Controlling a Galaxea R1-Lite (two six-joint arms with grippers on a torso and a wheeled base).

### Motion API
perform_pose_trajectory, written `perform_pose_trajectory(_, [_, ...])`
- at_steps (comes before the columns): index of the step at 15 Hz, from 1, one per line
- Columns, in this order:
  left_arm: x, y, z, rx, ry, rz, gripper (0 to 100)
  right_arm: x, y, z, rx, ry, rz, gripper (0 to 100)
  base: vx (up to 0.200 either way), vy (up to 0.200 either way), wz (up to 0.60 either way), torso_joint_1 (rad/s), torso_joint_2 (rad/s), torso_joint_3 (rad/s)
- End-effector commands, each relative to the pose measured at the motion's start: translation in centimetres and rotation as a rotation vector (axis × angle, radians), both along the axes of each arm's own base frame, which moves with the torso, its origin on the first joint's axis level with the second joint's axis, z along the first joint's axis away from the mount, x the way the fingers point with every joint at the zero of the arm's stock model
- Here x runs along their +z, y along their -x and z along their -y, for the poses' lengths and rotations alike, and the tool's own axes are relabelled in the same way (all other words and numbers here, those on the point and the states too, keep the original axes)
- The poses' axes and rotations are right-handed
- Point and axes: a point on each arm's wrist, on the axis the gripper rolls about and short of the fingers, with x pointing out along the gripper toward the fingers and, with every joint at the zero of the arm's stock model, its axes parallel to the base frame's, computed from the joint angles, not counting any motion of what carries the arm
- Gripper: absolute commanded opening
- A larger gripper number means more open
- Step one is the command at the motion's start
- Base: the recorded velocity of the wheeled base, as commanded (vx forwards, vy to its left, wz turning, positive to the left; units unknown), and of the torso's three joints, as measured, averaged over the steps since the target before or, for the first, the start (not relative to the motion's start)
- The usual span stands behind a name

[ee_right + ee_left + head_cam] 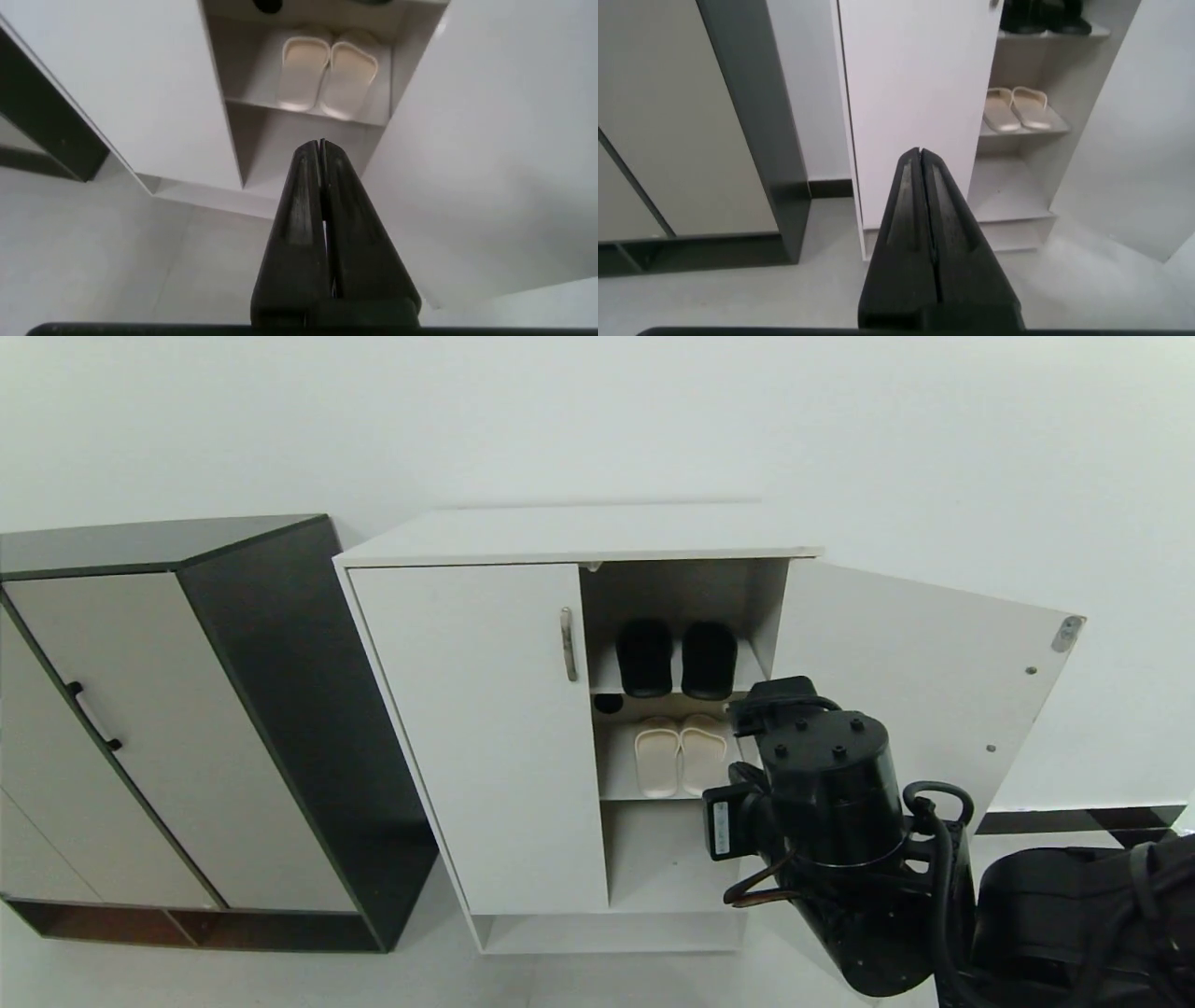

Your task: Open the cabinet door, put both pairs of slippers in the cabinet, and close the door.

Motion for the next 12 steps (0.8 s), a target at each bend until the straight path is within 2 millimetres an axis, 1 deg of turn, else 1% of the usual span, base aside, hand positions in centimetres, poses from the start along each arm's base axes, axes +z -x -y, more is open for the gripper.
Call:
perform_pose_trajectory(1, [0.01,0.0,0.0,0.0,0.0,0.002,0,0.03,0.05,-0.02,0.002,0.001,0.001,0,0.0,0.0,0.0,0.119,-0.46,-0.334])
perform_pose_trajectory(3, [0.0,0.0,0.0,0.0,-0.001,0.0,0,0.08,0.07,0.0,0.0,-0.002,0.002,0,0.0,0.0,0.0,0.132,-0.47,-0.33])
perform_pose_trajectory(4, [0.01,0.0,0.0,0.0,0.0,0.002,0,0.22,0.25,0.33,0.002,-0.003,0.002,0,0.0,0.0,0.0,0.154,-0.47,-0.33])
perform_pose_trajectory(7, [0.0,0.0,0.0,0.0,-0.001,0.0,0,-0.04,0.0,0.57,-0.008,0.004,-0.004,0,0.0,0.0,0.0,0.155,-0.47,-0.315])
perform_pose_trajectory(12, [0.0,0.0,0.0,0.0,-0.001,0.0,0,0.01,-0.03,0.63,-0.011,0.003,-0.003,0,0.0,0.0,0.0,0.189,-0.5,-0.312])
